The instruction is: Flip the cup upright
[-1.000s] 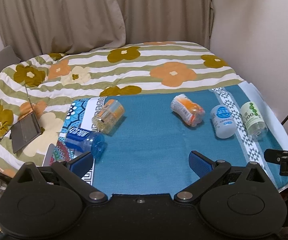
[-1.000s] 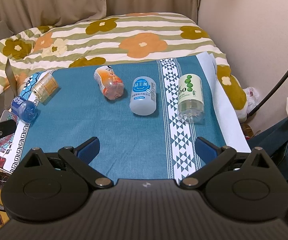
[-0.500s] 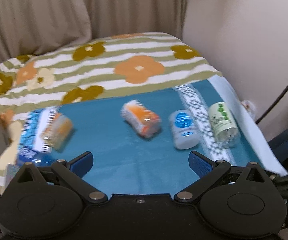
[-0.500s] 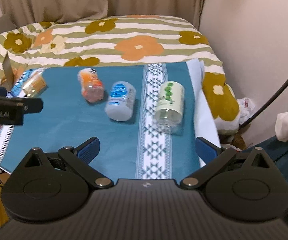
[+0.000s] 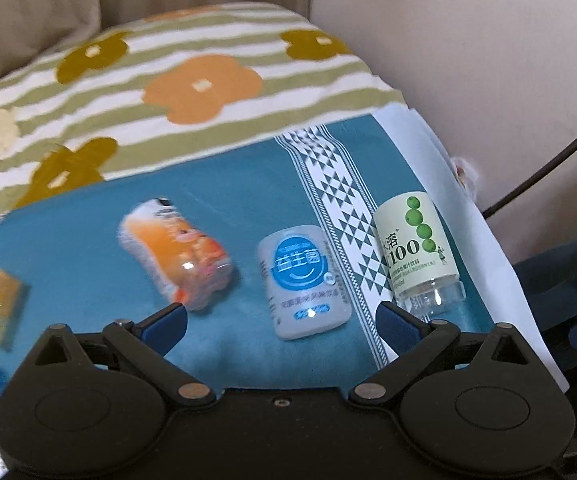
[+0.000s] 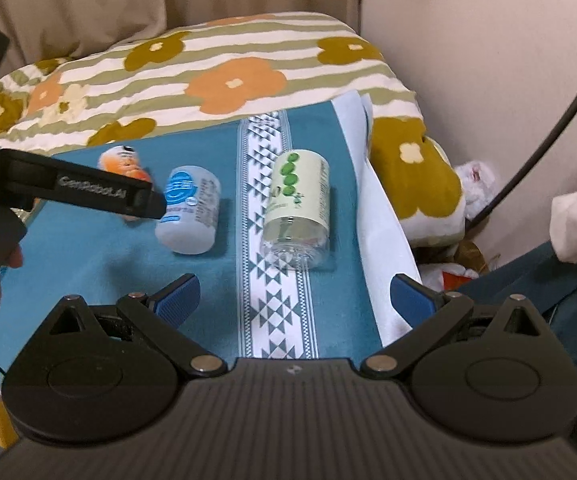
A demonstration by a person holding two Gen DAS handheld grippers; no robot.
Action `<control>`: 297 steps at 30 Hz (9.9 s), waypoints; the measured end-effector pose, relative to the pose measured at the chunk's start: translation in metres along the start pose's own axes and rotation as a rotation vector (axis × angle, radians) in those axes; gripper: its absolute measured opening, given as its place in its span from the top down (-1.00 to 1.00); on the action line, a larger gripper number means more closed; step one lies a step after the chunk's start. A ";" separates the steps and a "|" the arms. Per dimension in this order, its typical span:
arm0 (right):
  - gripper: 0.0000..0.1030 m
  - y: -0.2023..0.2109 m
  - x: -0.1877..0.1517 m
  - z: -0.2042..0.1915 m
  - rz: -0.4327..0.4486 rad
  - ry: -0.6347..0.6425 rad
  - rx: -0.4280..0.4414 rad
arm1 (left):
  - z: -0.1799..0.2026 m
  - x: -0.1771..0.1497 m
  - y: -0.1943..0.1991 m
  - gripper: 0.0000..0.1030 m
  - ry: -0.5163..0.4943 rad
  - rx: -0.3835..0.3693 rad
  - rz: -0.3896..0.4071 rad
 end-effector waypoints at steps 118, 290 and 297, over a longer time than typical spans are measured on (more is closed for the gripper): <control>-1.00 -0.037 0.000 -0.161 -0.279 0.218 0.320 | -0.130 -0.186 0.058 -1.00 0.188 0.134 -0.019; -1.00 0.057 -0.065 -0.105 0.012 0.135 0.086 | -0.118 -0.185 0.158 -1.00 0.157 0.275 0.321; -1.00 0.056 -0.064 -0.106 0.012 0.137 0.086 | -0.117 -0.184 0.155 -1.00 0.138 0.286 0.312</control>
Point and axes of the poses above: each gripper's, at about its wrist camera, not at the fingertips, and y roughly against the way its jaws point, z to its right, x to its top, the point moved 7 cm from there along -y, roughly the way its jaws point, and after that the axes turned 8 degrees about -z, right-handed, at the moved point
